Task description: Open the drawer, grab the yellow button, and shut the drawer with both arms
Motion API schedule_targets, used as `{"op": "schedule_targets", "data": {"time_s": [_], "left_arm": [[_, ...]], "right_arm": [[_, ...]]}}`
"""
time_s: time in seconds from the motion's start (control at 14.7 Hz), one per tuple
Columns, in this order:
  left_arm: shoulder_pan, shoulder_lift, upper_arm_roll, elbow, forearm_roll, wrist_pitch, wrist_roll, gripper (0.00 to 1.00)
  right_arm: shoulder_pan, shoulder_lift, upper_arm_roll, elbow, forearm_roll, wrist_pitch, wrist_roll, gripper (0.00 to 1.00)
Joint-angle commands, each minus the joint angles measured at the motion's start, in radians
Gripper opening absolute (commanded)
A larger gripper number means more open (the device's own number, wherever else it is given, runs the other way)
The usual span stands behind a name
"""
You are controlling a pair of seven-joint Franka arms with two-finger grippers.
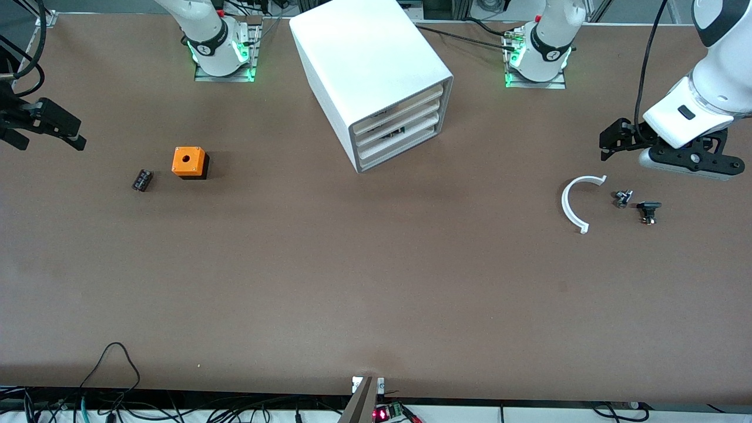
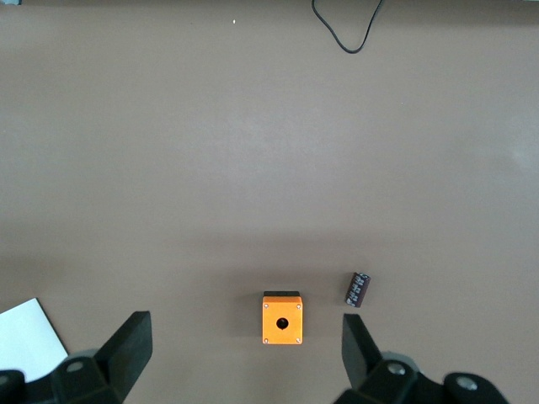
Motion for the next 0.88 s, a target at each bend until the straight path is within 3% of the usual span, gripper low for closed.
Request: {"op": "schedule_targets", "data": {"time_s": [0.0,0.27,0.81], "left_arm": [[0.000,-0.014,-0.001,-0.004,-0.011,-0.009,-0.002,1.00],[0.000,-0.014,-0.001,-0.004,-0.011,-0.009,-0.002,1.00],[0.000,-0.014,-0.002,-0.006,-0.011,-0.011,-0.004,1.00]], "right_arm": [[-0.005,-0.007,-0.001,0.008,0.007,-0.019,0.026,1.00],[-0.007,-0.006,-0.001,0.013,-0.016,-0.014,0.005,1.00],[0.008,0.037,0.007,0.004,0.031,-0.019,0.027,1.00]]}}
